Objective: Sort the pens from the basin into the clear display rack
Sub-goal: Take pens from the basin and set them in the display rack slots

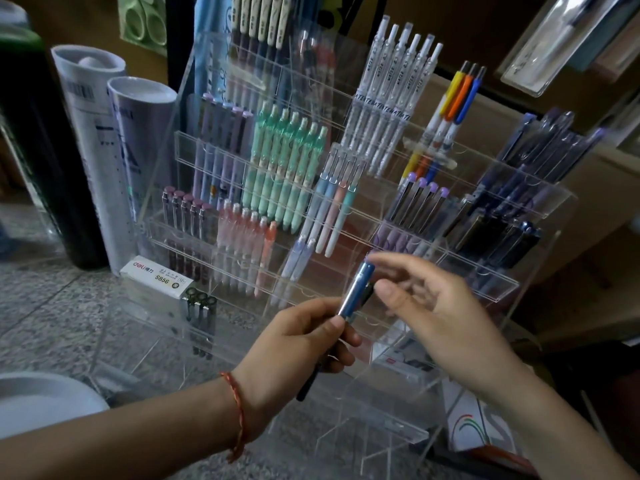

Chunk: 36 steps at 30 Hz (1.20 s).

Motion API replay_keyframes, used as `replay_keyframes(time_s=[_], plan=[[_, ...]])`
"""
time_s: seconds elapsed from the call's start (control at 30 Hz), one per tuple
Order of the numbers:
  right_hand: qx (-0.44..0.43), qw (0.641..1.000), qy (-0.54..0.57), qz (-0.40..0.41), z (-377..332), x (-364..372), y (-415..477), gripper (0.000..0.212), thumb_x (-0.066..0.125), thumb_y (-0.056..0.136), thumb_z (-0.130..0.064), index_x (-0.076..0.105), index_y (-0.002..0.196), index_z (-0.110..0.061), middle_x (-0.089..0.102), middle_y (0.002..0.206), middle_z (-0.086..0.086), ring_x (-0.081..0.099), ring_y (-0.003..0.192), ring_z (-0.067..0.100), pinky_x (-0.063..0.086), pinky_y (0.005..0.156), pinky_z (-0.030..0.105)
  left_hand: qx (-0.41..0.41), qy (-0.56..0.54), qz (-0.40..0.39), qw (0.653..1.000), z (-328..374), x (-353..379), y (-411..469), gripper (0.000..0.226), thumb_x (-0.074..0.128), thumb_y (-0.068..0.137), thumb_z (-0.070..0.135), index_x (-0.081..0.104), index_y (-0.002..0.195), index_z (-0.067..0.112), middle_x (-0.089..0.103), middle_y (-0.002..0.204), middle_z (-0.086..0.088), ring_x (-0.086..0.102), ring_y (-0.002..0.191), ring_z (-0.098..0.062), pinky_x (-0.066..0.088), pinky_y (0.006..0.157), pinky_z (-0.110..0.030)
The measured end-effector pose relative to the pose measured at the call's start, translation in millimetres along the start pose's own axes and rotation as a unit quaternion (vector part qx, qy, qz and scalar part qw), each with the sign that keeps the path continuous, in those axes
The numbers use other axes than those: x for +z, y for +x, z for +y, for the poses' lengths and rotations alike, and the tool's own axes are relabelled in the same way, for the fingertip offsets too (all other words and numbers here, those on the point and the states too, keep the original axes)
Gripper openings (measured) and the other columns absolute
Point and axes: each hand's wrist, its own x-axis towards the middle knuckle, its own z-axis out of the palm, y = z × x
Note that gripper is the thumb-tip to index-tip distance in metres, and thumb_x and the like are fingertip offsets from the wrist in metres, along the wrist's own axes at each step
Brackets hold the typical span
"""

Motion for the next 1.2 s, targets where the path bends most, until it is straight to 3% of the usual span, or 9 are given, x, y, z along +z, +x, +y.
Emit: replay_keyframes(time_s=[0.07,0.27,0.37,0.53,0.77,0.87,1.0,1.1,1.2], plan=[[0.031,0.995,0.088,-0.021,2,3,-1,0.027,0.059,0.086,-0.016,0.060,0.110,-0.027,0.071,0.085,0.000,0.066,0.078,0.006,0.052,0.068,0.018,-0.003,0.000,-0.010,1.000,-1,3,1,0.028,0.039,0.095,0.005,0.061,0.104,0.020,0.064,0.064,0.004,0.056,0.056,-0.006,0.046,0.055,-0.017],[0.072,0.982,0.175,0.006,8,0,0,0.030,0.062,0.074,-0.023,0.060,0.104,-0.018,0.070,0.091,0.013,0.068,0.079,0.016,0.056,0.070,0.026,0.010,0.012,-0.038,0.999,2,10,5,0.031,0.042,0.094,0.005,0.063,0.101,0.026,0.065,0.068,0.004,0.058,0.056,-0.006,0.047,0.056,-0.017],[0.088,0.976,0.198,0.036,10,-5,2,0.026,0.061,0.073,-0.024,0.062,0.099,-0.018,0.072,0.085,0.007,0.068,0.080,0.017,0.056,0.076,0.029,-0.011,-0.019,-0.062,0.998,6,12,7,0.031,0.048,0.090,-0.002,0.063,0.098,0.024,0.070,0.075,0.001,0.064,0.060,-0.011,0.051,0.058,-0.019],[0.111,0.955,0.265,0.074,14,-12,8,0.013,0.054,0.087,-0.011,0.061,0.099,-0.013,0.069,0.074,-0.002,0.066,0.072,0.011,0.055,0.064,0.023,-0.077,-0.047,-0.105,0.990,-1,8,-3,0.031,0.047,0.086,-0.014,0.059,0.100,0.011,0.072,0.077,-0.002,0.068,0.063,-0.016,0.055,0.058,-0.022],[0.105,0.947,0.301,0.047,12,-10,10,0.025,0.058,0.077,-0.016,0.056,0.102,-0.010,0.073,0.091,0.011,0.070,0.084,0.021,0.058,0.070,0.029,-0.124,-0.064,-0.101,0.985,-3,-4,-9,0.024,0.046,0.089,-0.009,0.059,0.102,0.006,0.072,0.086,-0.010,0.069,0.064,-0.022,0.058,0.059,-0.026],[0.055,0.953,0.281,0.093,5,-16,9,0.029,0.061,0.073,-0.019,0.056,0.100,-0.013,0.073,0.093,0.011,0.070,0.089,0.025,0.058,0.077,0.033,-0.096,0.015,-0.089,0.991,-5,-2,-7,0.025,0.046,0.091,-0.003,0.058,0.102,0.016,0.073,0.087,-0.003,0.069,0.066,-0.019,0.058,0.062,-0.027],[-0.145,0.943,0.152,0.259,-12,-49,5,0.029,0.058,0.082,-0.015,0.052,0.108,-0.026,0.070,0.098,0.006,0.068,0.095,0.022,0.055,0.085,0.033,0.102,0.252,-0.041,0.961,-1,-3,-2,0.055,0.049,0.092,0.011,0.028,0.119,0.055,0.066,0.093,0.010,0.065,0.074,-0.007,0.053,0.070,-0.019],[-0.158,0.962,-0.001,0.221,-4,-41,0,0.029,0.058,0.084,-0.014,0.053,0.108,-0.030,0.065,0.105,-0.004,0.066,0.100,0.010,0.053,0.086,0.022,0.176,0.360,-0.024,0.916,0,-4,6,0.076,0.046,0.093,0.015,-0.002,0.127,0.062,0.060,0.093,0.015,0.060,0.079,-0.007,0.051,0.075,-0.022],[-0.096,0.986,-0.002,0.133,15,-10,-4,0.028,0.062,0.081,-0.015,0.054,0.099,-0.035,0.067,0.098,-0.008,0.065,0.095,0.005,0.051,0.081,0.015,0.147,0.406,-0.013,0.902,-4,-4,18,0.079,0.044,0.094,0.013,-0.013,0.138,0.046,0.062,0.094,0.011,0.061,0.077,-0.009,0.051,0.078,-0.030]])
